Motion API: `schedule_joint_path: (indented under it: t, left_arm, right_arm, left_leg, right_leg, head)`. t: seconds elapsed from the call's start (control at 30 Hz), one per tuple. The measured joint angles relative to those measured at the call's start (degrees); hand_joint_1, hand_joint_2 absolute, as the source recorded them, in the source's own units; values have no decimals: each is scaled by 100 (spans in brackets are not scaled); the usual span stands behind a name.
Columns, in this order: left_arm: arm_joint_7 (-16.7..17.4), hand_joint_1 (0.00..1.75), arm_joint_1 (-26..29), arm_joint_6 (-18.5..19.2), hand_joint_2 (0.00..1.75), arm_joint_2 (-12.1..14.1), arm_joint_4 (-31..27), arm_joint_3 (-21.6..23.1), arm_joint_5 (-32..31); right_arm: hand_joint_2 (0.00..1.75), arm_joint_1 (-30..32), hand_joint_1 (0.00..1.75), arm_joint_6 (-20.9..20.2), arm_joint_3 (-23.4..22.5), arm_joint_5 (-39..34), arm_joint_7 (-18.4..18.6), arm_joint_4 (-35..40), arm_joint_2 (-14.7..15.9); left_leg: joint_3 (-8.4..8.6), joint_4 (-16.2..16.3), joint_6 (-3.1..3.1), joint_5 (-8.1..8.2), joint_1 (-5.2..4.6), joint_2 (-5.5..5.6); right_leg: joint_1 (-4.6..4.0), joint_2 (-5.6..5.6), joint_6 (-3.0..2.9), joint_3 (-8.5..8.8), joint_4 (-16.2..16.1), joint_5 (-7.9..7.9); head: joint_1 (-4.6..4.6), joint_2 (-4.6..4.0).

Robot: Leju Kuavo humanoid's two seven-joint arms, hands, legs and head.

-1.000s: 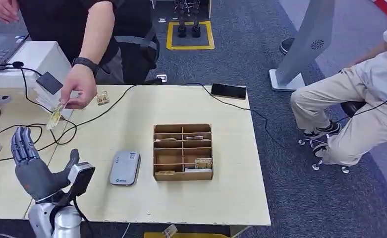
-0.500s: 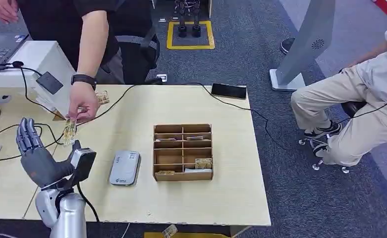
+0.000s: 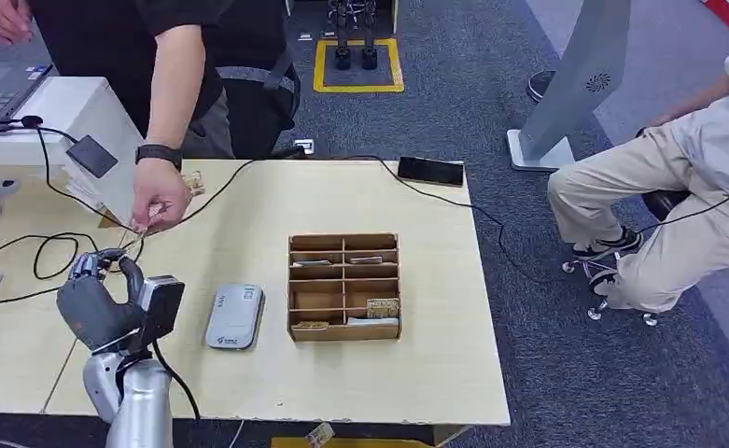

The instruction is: Pass the card to the sensor for recognition and then transmit it.

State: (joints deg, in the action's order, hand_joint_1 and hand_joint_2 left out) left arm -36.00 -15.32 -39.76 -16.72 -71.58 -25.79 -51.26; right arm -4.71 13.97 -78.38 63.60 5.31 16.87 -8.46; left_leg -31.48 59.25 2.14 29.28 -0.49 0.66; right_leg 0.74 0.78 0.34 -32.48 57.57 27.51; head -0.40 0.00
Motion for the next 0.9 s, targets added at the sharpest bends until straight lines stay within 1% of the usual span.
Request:
schedule_joint_path:
  t: [0.43, 0.63, 0.9]
  left_arm:
    - [-53, 175, -4, 0, 175, -2, 114, 0, 492]
    - [-57, 175, -3, 0, 175, -2, 122, 0, 509]
    - [-92, 175, 4, 0, 175, -2, 120, -22, 381]
  right_arm:
    - [175, 4, 0, 28, 81, 66, 6, -2, 18]
    - [175, 4, 0, 26, 81, 66, 11, -2, 18]
    - [175, 8, 0, 26, 81, 53, 30, -7, 18]
  left_leg:
    - [0, 0, 0, 0, 0, 1]
    - [-1, 0, 0, 0, 0, 1]
    - [-4, 0, 0, -1, 0, 2]
  right_leg:
    - [0, 0, 0, 0, 0, 0]
    - [0, -1, 0, 1, 0, 0]
    - [0, -2, 0, 1, 0, 0]
  head:
    - [-2, 0]
    - [-2, 0]
    - [-2, 0]
